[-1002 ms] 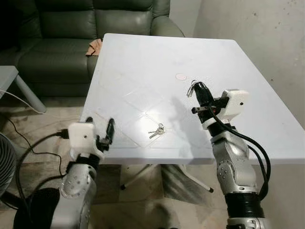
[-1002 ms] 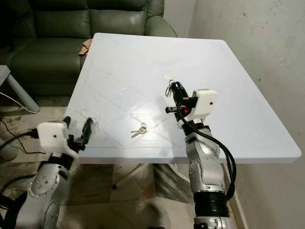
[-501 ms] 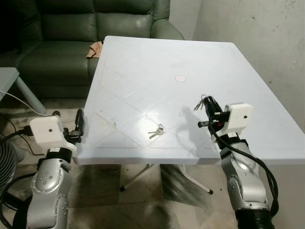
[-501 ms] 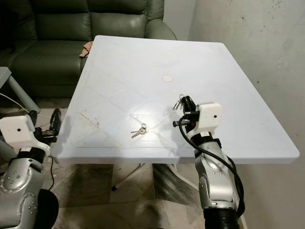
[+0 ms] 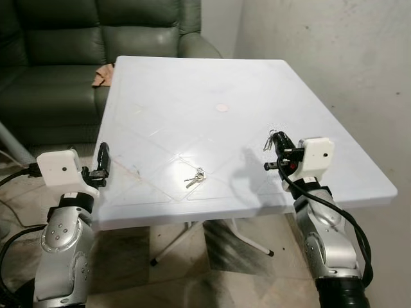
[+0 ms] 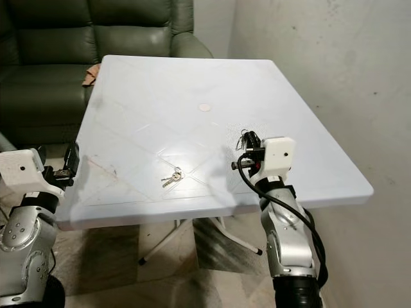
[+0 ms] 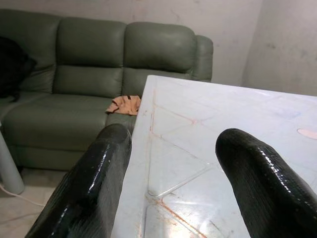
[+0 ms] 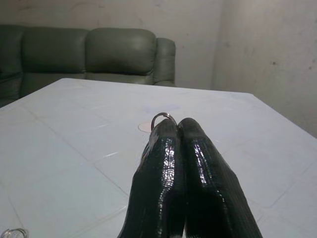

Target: Hang keys on a hook

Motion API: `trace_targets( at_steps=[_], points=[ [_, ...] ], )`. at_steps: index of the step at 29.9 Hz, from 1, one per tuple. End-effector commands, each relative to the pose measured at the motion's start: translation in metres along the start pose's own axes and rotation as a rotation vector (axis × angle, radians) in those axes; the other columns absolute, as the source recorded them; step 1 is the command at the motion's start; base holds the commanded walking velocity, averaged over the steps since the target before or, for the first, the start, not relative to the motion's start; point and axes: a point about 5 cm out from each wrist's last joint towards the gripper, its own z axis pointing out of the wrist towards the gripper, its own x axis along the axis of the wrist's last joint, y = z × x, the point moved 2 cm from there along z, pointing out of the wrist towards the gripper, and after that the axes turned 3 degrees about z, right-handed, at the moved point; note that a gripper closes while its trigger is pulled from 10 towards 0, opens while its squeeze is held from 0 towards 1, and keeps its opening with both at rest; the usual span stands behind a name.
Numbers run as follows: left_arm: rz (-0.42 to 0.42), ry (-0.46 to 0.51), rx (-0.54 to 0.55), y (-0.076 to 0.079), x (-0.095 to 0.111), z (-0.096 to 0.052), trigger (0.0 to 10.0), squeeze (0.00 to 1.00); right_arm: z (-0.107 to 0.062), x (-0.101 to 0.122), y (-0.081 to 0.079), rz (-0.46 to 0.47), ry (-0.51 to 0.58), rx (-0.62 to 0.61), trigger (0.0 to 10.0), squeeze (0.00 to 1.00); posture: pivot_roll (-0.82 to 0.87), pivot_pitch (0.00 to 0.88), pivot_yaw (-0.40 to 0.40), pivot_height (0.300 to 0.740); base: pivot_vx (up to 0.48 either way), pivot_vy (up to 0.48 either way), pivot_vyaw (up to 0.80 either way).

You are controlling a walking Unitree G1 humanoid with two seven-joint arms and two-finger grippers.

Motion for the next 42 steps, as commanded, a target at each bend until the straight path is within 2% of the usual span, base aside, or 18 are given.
trace_targets(
  at_steps=[1, 13, 24, 33, 36, 42],
  points=[
    [0.005, -0.005, 0.0, 0.0009, -0.0006, 0.0014, 10.0, 0.0, 0.0032, 0.0004, -0.004, -0.004, 0.0, 0.014, 10.0, 0.0, -0.05, 0.0, -0.037, 0.74, 0.0, 0.0, -0.8],
    [0.006, 0.008, -0.002, 0.0019, 0.0015, 0.0024, 10.0, 0.0, 0.0039, -0.0043, -0.009, -0.011, -0.015, 0.027, 10.0, 0.0, -0.05, 0.0, -0.034, 0.74, 0.0, 0.0, -0.8],
    [0.045, 0.008, -0.026, 0.0058, 0.0026, 0.0025, 10.0, 0.0, 0.0033, -0.007, -0.0113, -0.016, -0.027, 0.035, 10.0, 0.0, -0.05, 0.0, -0.033, 0.74, 0.0, 0.0, -0.8],
    [0.05, 0.01, -0.036, 0.0075, 0.0015, 0.0018, 10.0, 0.0, 0.0028, -0.0082, -0.0121, -0.019, -0.033, 0.043, 10.0, 0.0, -0.05, 0.0, -0.038, 0.74, 0.0, -0.388, -0.8],
    [0.004, 0.003, -0.016, 0.0071, 0.0004, 0.0024, 10.0, 0.0, 0.0027, -0.009, -0.0122, -0.027, -0.039, 0.053, 10.0, 0.0, -0.05, 0.0, -0.043, 0.74, 0.0, 0.0, -0.8],
    [0.005, -0.003, -0.004, 0.0073, -0.001, 0.0032, 10.0, 0.0, 0.0027, -0.0095, -0.012, -0.031, -0.042, 0.057, 10.0, 0.0, -0.05, 0.0, -0.047, 0.74, 0.0, 0.0, -0.8]
  ],
)
